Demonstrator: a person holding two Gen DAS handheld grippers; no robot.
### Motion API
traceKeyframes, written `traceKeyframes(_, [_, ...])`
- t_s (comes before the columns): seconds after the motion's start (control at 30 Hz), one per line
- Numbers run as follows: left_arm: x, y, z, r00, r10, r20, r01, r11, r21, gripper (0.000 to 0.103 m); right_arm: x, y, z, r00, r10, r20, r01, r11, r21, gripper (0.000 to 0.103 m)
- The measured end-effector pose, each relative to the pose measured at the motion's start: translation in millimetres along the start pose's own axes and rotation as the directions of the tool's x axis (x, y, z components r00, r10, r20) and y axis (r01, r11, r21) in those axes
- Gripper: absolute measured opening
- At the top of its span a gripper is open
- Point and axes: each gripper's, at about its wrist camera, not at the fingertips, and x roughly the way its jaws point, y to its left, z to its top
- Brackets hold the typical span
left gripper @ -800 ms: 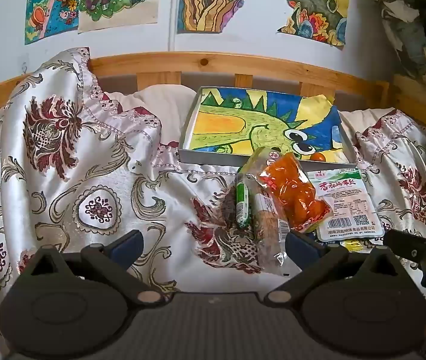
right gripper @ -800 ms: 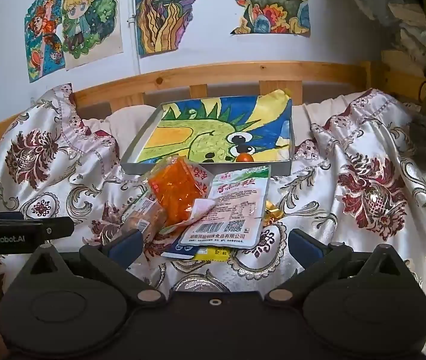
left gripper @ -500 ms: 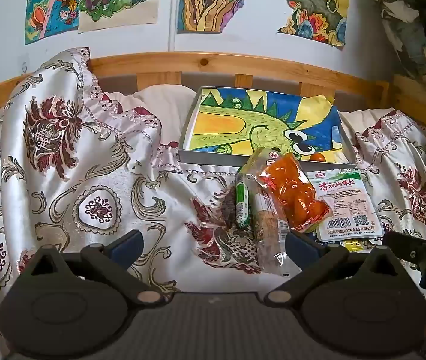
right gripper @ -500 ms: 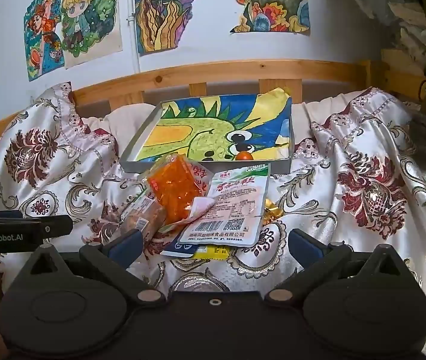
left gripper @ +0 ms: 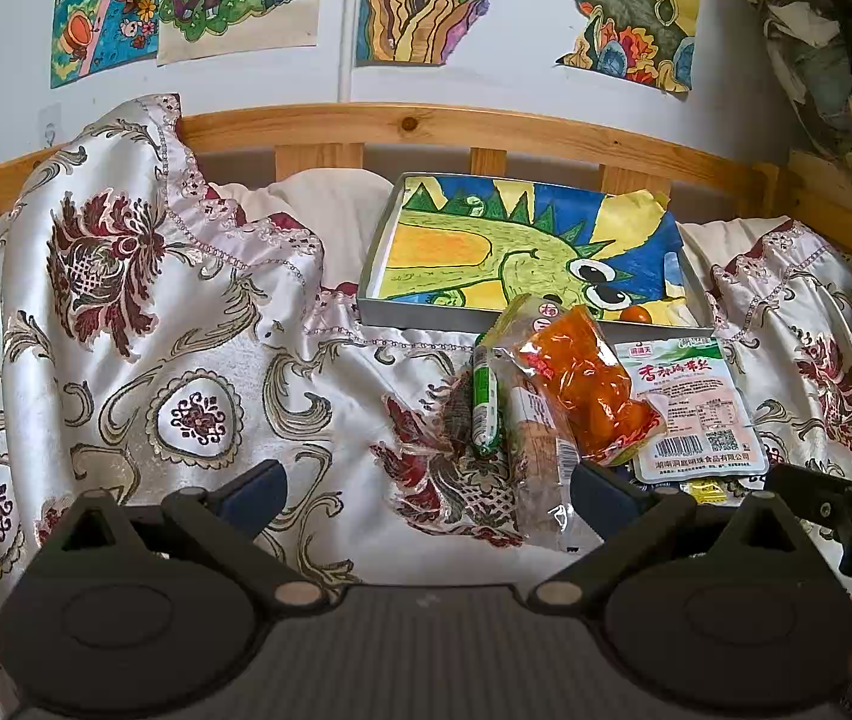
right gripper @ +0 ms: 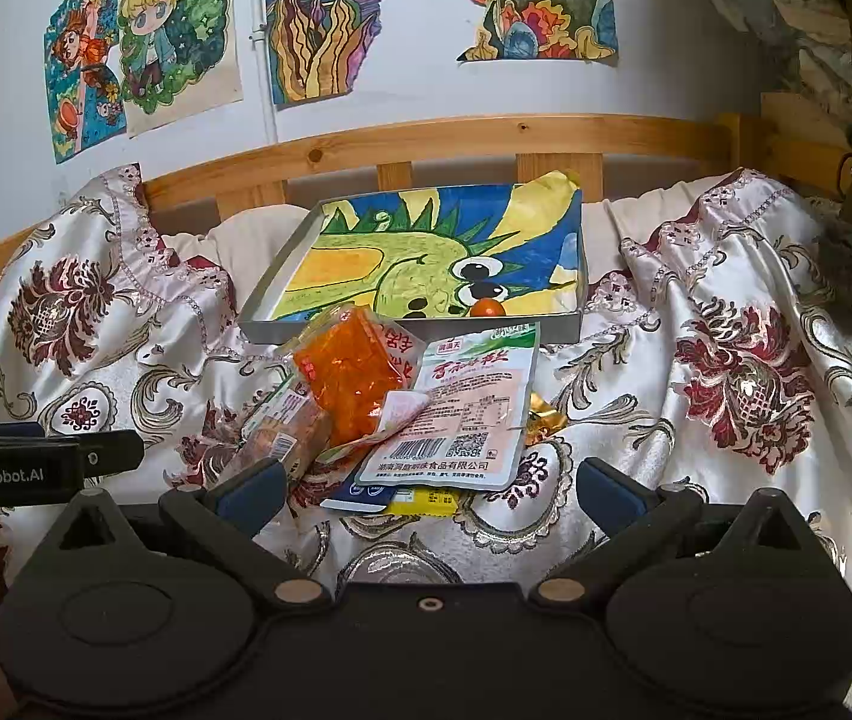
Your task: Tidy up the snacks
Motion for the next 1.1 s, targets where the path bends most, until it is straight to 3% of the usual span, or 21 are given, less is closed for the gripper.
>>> traceKeyframes(1.1, [0.0,0.0,0.0,1.0,-0.001,-0.001,0.001,1.0,0.0,0.103,3.8,-0.9,-2.6,1.0,-0.001,-0.016,0.001,1.0,0.005,0.102])
